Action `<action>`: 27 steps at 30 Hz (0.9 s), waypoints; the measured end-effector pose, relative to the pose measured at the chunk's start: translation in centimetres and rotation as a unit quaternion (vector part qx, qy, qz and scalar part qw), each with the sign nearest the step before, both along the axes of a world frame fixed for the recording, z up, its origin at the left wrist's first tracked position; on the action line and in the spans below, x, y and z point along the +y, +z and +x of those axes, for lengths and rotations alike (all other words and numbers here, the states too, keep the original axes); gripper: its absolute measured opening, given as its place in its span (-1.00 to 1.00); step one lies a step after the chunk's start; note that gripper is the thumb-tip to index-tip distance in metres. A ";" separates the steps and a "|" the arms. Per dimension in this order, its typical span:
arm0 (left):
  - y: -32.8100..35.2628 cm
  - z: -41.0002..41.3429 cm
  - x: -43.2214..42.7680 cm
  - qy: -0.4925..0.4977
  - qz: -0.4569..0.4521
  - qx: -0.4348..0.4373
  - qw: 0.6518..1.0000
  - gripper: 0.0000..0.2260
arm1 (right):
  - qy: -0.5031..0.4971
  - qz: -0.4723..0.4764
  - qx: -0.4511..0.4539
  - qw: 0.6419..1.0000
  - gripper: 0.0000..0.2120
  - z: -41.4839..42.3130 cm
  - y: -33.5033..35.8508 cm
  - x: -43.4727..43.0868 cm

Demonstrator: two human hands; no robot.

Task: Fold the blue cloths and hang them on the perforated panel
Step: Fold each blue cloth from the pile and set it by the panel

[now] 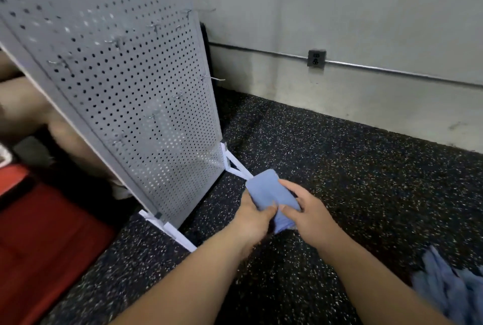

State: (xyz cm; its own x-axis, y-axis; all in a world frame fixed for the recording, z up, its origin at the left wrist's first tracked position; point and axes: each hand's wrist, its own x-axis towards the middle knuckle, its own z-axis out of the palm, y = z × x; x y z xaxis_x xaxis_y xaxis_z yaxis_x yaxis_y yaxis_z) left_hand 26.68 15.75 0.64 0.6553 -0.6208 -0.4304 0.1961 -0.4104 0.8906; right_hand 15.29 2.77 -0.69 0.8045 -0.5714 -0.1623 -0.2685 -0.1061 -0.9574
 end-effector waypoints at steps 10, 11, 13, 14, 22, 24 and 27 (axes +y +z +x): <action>-11.5 6.5 10.6 -0.124 0.281 -0.073 0.949 0.00 | 0.077 0.129 0.112 0.982 -0.47 9.5 -13.3 6.6; -12.2 7.0 11.1 -0.118 0.283 -0.081 0.948 -0.05 | 0.079 0.135 0.117 0.981 -0.47 10.4 -14.8 7.3; -13.8 7.8 11.5 -0.102 0.287 -0.090 0.948 -0.20 | 0.086 0.136 0.119 0.980 -0.47 12.1 -17.3 8.6; -14.4 8.1 11.5 -0.088 0.284 -0.085 0.951 -0.26 | 0.088 0.130 0.120 0.980 -0.48 12.8 -18.5 9.0; -21.6 8.7 11.6 -0.004 0.298 -0.024 0.954 -0.37 | 0.134 0.060 0.169 0.975 -0.42 17.3 -24.9 9.9; -22.8 8.8 11.8 0.002 0.312 -0.013 0.950 -0.35 | 0.140 0.047 0.182 0.972 -0.42 18.3 -26.2 10.0; -24.3 8.6 12.2 0.016 0.333 -0.004 0.943 -0.32 | 0.162 0.025 0.200 0.966 -0.40 19.4 -27.9 10.3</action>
